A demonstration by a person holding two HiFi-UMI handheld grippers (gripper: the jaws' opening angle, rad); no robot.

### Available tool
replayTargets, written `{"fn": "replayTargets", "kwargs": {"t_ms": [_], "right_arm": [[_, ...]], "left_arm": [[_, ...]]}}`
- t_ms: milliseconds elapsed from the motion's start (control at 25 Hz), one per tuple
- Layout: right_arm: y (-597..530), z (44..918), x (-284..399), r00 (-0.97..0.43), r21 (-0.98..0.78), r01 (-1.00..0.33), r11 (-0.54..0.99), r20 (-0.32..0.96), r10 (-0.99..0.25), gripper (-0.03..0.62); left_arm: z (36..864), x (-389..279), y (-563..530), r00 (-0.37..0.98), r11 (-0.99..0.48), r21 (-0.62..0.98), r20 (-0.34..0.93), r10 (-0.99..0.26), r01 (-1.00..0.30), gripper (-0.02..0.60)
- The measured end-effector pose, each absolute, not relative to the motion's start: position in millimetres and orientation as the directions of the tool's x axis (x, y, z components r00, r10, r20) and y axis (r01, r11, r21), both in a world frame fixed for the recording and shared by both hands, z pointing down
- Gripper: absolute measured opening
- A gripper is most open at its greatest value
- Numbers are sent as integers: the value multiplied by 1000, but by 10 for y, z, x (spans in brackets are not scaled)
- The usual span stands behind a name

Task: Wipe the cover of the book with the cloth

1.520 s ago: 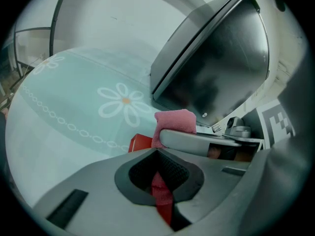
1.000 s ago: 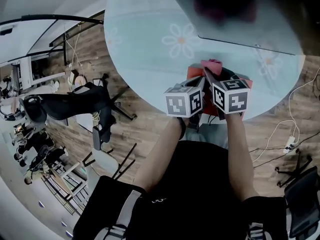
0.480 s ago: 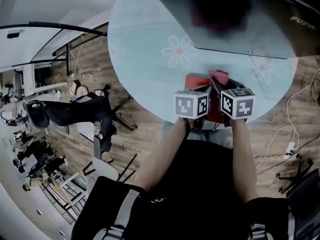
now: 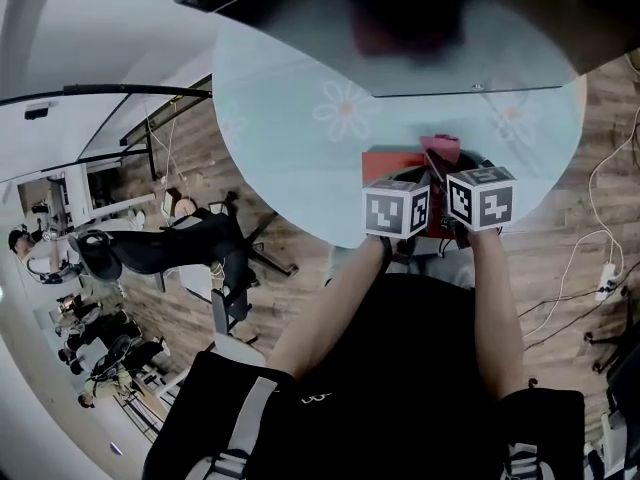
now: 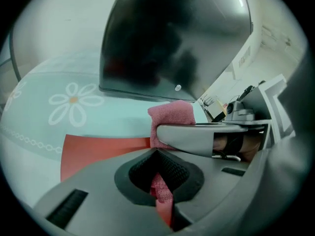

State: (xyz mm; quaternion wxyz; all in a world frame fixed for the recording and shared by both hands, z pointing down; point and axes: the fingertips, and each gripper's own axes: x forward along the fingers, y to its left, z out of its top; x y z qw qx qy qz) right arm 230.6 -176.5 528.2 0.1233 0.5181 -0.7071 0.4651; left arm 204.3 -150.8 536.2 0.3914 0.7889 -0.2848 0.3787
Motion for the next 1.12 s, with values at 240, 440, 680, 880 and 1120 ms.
{"fn": "replayTargets", "kwargs": {"t_ms": [240,440,680,880,1120], "right_arm": [[-1583,5313,2649,-403,-537,-843,-22,659,-636,100],[-1541,5291,2824,-382,-552,-832,-58,645,-662,100],[-1494,5264,2938,-348,-548,-831,-94,645,-680,100],[-1429,5269,3012,-304,-534,-835,-133,649,-697,100],[-1380,5111,3067,-226,-459,-880,-122,631,-742,100]], "left_arm": [[5399,2378,-1335,569,-586,409,814,-112,-700,14],[5372,2533,-1306,570,-615,400,815,-101,-680,14],[5347,2629,-1264,583,-629,415,809,-76,-657,14],[5342,2682,-1227,598,-644,430,800,-53,-633,14],[5306,2724,-1196,618,-650,445,785,-47,-616,15]]}}
